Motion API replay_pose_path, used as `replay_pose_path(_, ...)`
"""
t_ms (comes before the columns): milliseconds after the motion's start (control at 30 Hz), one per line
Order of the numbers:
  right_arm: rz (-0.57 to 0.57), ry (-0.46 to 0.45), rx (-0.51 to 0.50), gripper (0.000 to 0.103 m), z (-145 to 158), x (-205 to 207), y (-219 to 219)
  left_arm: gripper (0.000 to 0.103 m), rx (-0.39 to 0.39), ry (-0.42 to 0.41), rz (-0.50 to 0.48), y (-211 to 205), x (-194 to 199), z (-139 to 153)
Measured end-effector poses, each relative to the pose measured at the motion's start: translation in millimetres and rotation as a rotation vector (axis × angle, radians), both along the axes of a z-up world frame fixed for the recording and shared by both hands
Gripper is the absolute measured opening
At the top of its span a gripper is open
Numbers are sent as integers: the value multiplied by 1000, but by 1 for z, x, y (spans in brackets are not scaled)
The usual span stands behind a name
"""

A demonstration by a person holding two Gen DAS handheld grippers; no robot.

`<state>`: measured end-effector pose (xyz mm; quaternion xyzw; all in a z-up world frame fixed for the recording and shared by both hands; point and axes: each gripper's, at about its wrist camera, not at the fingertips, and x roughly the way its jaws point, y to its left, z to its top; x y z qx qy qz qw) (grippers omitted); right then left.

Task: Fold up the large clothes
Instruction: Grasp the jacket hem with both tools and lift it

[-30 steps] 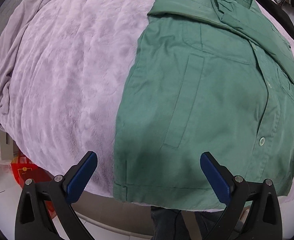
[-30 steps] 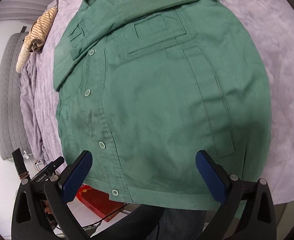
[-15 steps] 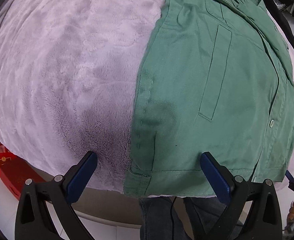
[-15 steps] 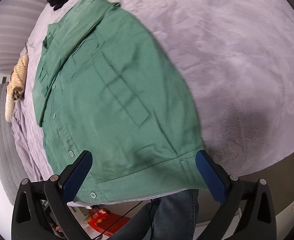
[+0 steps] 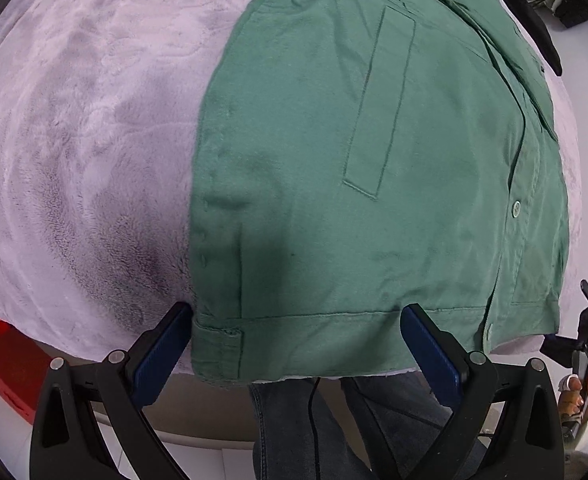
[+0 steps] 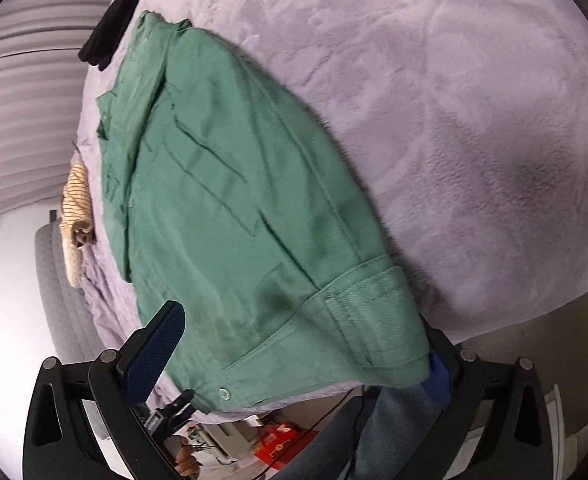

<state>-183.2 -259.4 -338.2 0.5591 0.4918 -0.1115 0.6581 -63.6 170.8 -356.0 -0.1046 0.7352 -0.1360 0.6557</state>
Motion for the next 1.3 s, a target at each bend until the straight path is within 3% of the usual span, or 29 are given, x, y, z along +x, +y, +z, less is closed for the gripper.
replay_pose_path(167,-10,-124,62,103,11,10,7,102,-13,-13,15,-9,-3,-2)
replay_pose_path(233,-15,-91,49,103,6,12,7,94,-14,-16,42,-9,3,-4)
replay_pose_path(267,-21,-64,43,101,2,11,6,82,-3,-18,48,-3,4,-7)
replay_pose_path(300,-28,-34,44,89,-2,10,7,68,1,-22,52,-1,4,-6)
replay_pose_path(333,-29,-16,45,57,-5,7,5,62,-6,-27,56,2,3,-4)
replay_pose_path(367,-19,14,43,38,-8,8,7,50,-27,-32,60,6,4,-2)
replay_pose_path(400,-6,33,36,13,-9,6,5,37,-58,-39,65,10,4,0)
replay_pose_path(500,34,6,-17,8,3,7,8,29,-142,-68,60,12,-3,14)
replay_pose_path(567,49,-51,-32,7,18,3,10,29,-154,-120,34,11,-8,27)
replay_pose_path(633,78,-34,-74,7,25,-1,9,29,-153,-138,18,9,-13,28)
replay_pose_path(767,55,73,-67,7,-7,-8,-2,29,-152,-68,73,10,-3,-8)
replay_pose_path(867,19,67,-38,7,-17,-9,-5,34,-159,-62,81,10,8,-1)
replay_pose_path(900,23,48,-24,11,-17,-9,-5,49,-139,-61,72,11,8,0)
replay_pose_path(933,30,39,-16,12,-18,-10,-4,54,-119,-57,65,12,10,-2)
replay_pose_path(967,32,34,-15,12,-17,-10,-4,55,-129,-49,62,16,10,-4)
replay_pose_path(1067,-5,6,30,27,-21,-13,-6,55,-141,-34,74,15,15,-6)
replay_pose_path(1100,-23,-10,47,34,-22,-13,-6,53,-141,-34,68,17,14,-6)
replay_pose_path(1133,-29,-15,50,34,-23,-12,-6,46,-138,-40,62,16,14,-4)
replay_pose_path(1167,-29,-16,49,32,-23,-11,-4,33,-153,-44,51,23,13,-2)
replay_pose_path(1200,-29,-21,50,16,-22,-10,-3,30,-173,-42,51,24,14,3)
replay_pose_path(1233,-32,-35,58,7,-20,-9,-2,28,-194,-44,53,25,16,7)
replay_pose_path(1300,-50,-96,103,7,-12,-9,-4,27,-252,-56,71,28,18,23)
